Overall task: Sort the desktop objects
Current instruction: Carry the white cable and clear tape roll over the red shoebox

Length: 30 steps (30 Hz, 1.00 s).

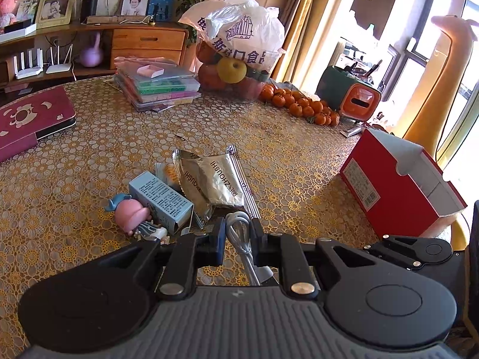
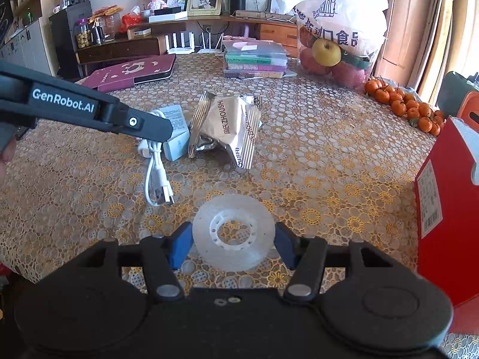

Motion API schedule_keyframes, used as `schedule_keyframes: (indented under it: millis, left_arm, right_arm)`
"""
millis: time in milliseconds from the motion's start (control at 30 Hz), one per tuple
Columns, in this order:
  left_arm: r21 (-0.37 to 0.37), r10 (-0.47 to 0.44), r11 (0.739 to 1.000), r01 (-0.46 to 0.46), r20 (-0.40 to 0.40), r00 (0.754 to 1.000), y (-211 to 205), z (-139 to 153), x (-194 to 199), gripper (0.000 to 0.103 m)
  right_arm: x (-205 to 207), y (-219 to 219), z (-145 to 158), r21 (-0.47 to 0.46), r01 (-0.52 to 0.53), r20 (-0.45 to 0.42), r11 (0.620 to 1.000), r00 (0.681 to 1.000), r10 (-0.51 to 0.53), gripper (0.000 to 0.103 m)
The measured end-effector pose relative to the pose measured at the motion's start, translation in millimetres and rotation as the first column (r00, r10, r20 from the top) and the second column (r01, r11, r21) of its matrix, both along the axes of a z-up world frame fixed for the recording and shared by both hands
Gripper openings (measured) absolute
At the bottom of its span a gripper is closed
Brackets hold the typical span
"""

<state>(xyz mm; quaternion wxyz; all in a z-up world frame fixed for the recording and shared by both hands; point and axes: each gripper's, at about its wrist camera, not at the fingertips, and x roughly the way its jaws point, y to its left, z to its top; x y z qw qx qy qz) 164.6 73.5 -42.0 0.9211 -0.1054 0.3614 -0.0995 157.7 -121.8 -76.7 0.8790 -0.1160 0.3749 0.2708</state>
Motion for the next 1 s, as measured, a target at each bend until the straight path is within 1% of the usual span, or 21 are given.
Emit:
schedule_keyframes:
  millis: [233,500,700,1000]
  left_arm:
    - [-0.008,-0.036,0.999,0.036,0.028,0.999,-19.8,18.9,-8.9,0.016]
    - [-0.013,-0.088,0.996,0.089,0.061,0.994,-47.7,41.9,-20.9,0.016]
    - [-0.02,-0.129,0.991,0.131,0.079,0.989,-68.6,56.0,-29.0,0.016]
    - [-0.031,-0.184,0.982,0.188,0.09,0.979,-99.9,67.5,-32.6,0.016]
  right_arm:
    - [-12.4,-22.6,27.1,0.032,0.024,0.038,0.999,0.999,-0.026,0.058]
    - [-29.2,-50.5,53.1,0.048,0.042,0.086,0.998,0.995,-0.046,0.058]
    - [-41.1,-70.0,66.6,0.053,0.053,0.114,0.997,0.992,-0.059,0.058]
    - [-52.7,-99.2,80.1,0.064,0.084,0.134,0.994,0.987,-0.092,0.058]
